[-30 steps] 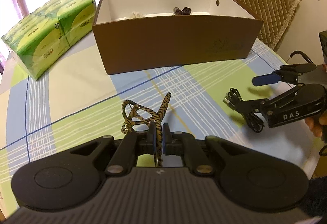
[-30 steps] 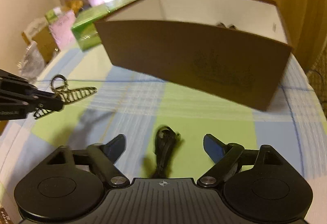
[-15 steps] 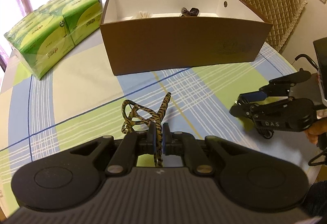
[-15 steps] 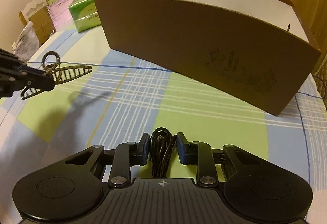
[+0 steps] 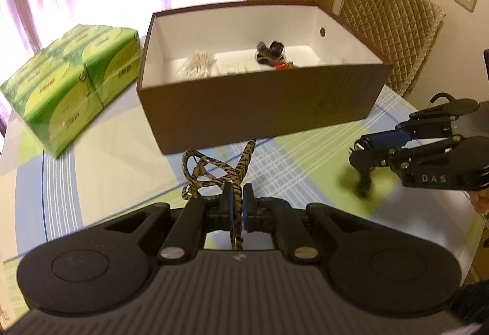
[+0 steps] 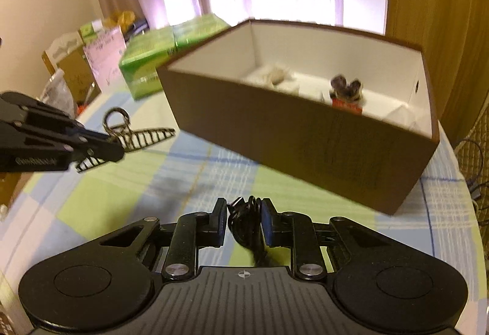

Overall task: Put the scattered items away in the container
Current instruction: 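Lift both held items and carry them over the brown box, then lower the hair clip into the box with the left tool while the right tool releases the cable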

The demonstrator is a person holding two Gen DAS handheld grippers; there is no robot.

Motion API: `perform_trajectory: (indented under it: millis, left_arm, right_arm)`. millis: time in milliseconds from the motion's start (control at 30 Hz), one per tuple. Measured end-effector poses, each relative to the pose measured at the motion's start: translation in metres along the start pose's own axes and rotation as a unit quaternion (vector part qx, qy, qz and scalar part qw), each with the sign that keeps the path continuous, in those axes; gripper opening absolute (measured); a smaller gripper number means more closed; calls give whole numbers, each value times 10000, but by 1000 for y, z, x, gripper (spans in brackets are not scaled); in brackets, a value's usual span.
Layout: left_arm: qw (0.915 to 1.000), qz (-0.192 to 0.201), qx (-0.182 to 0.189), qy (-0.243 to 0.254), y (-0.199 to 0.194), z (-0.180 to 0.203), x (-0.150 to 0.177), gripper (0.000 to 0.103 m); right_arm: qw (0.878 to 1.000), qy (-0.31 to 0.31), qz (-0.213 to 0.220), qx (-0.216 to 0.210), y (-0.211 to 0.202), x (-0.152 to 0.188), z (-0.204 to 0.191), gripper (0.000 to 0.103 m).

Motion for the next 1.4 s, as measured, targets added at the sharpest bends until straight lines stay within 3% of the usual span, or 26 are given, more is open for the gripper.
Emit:
perform_trajectory:
  millis: [467, 833, 1067, 1400]
  left_arm:
    - [9979, 558, 43, 333, -8, -8, -67, 3]
    - [9947, 874, 38, 532, -2, -19, -121, 3]
    - [9952, 736, 19, 641, 27, -30, -142, 3]
    - [9970, 71, -246, 724, 89, -52, -143, 3]
  right_arm:
    - [9935, 314, 1078, -201, -39, -78, 23, 25]
    - [9859, 813, 1456, -161, -28, -129, 60, 25]
    - [9861, 1057, 1273, -124, -2, -140, 81, 25]
    - [9895, 1295, 632, -84, 38, -123, 100, 25]
Point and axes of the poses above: each gripper's, at about its wrist camera, not at the fingertips, and y roughly the way its jaws point, z to its right, x to its underside, the point moved 3 cm from there along y, roughly the way its jaws point, and after that the axes turned 10 degrees about x, right-handed, at the moved point
